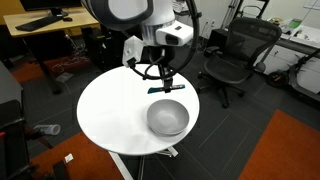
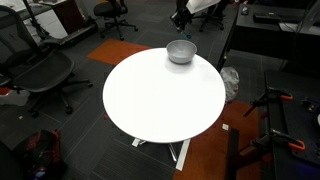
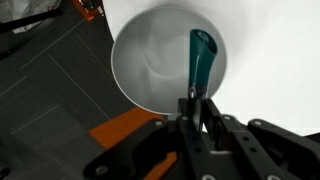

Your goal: Put the marker in the bowl

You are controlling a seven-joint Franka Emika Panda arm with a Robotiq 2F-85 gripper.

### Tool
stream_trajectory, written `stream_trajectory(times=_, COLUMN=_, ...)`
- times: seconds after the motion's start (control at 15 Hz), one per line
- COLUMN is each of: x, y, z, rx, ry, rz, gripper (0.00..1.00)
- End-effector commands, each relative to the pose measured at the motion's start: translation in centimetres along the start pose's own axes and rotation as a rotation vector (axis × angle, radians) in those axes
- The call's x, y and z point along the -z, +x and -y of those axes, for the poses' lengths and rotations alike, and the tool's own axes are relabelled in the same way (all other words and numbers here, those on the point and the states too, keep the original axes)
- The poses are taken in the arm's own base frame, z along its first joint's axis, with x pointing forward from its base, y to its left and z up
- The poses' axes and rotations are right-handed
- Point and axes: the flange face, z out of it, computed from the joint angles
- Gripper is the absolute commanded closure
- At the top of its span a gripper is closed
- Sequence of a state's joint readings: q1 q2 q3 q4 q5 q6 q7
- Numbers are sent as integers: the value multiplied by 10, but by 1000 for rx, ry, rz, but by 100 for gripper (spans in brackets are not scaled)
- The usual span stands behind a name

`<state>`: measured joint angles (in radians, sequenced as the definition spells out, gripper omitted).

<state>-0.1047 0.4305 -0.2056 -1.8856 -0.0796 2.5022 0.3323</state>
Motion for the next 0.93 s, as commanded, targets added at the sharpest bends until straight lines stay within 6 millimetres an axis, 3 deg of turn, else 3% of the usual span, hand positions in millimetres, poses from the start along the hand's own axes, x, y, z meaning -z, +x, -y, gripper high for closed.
stream_trajectory(times=0.0, x=-16, y=11, z=-12, rx=-8, ry=-11, rz=14, gripper=95)
stream_trajectory(times=0.73, x=-79, y=15, z=-24, rx=-47, ry=-15, rz=52, gripper=95)
stream_trajectory(times=0.8, x=-81, y=15, z=-23, rx=-48, ry=-17, rz=51, gripper=56)
stream_trajectory(times=0.87, x=-83, y=15, z=-22, rx=-49, ry=-16, rz=49, gripper=55)
